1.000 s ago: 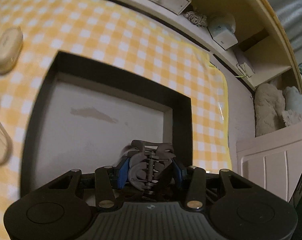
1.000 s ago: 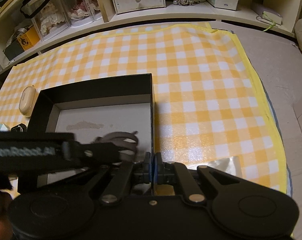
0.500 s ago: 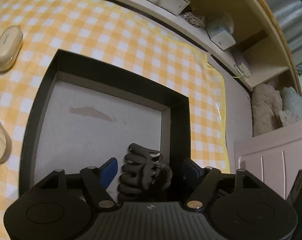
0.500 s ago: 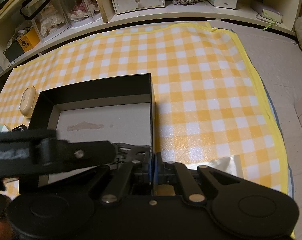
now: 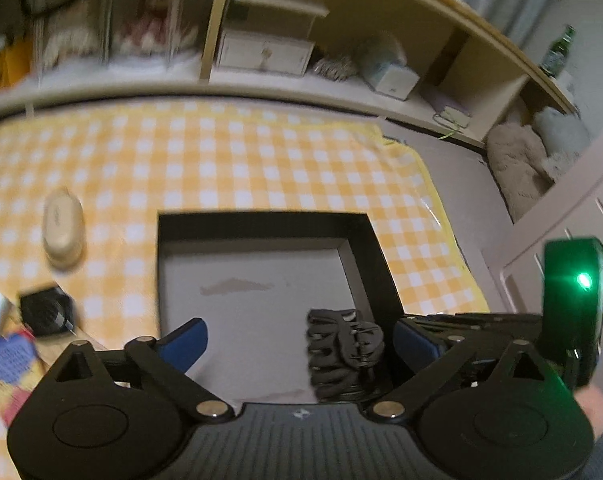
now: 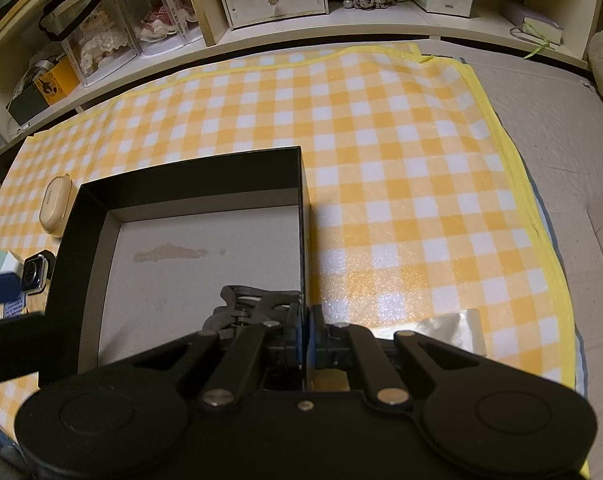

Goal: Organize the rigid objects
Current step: 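Open the left gripper to drop the clip inside the box, then move the left gripper to the card deck box and grasp it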

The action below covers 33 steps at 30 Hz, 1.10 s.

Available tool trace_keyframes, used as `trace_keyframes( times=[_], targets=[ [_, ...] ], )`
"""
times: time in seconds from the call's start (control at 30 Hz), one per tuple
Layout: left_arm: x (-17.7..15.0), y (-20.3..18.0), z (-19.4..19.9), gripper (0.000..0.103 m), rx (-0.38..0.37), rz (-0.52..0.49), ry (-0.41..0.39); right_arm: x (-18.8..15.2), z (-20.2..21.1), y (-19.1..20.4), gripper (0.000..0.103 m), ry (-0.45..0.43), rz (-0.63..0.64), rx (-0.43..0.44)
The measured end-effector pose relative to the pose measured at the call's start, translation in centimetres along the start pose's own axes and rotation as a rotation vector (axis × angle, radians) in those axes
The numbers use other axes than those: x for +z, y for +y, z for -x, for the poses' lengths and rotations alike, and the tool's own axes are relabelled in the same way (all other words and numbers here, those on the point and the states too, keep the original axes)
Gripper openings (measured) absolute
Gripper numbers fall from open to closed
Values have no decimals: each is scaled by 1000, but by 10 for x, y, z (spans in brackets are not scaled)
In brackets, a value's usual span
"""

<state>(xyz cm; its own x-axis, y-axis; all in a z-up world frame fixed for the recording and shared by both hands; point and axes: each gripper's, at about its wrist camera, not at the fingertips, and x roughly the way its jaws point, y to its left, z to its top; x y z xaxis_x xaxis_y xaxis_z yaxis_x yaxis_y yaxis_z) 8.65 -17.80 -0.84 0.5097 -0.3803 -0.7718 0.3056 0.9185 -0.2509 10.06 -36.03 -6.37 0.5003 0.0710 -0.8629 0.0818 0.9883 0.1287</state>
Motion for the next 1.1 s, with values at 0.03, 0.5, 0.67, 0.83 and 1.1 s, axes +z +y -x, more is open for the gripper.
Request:
trace_keyframes(
  times=[0.03, 0.5, 0.67, 0.83, 1.1],
  targets=[
    [-1, -1, 6, 102, 8, -27, -17, 0, 0, -1, 4, 0, 0, 1],
    [-18, 8, 46, 103, 68, -161, -110, -1, 0, -1, 4, 0, 0, 1],
    [-20, 18, 53, 103, 91, -151, -121, -1, 1, -2, 4, 0, 0, 2],
    [-22, 38, 59, 103, 113, -133, -115, -1, 1, -3, 4, 0, -1, 3],
    [-22, 91, 55, 103, 283, -77, -58, 0, 1, -3, 4, 0, 0, 3]
  ],
)
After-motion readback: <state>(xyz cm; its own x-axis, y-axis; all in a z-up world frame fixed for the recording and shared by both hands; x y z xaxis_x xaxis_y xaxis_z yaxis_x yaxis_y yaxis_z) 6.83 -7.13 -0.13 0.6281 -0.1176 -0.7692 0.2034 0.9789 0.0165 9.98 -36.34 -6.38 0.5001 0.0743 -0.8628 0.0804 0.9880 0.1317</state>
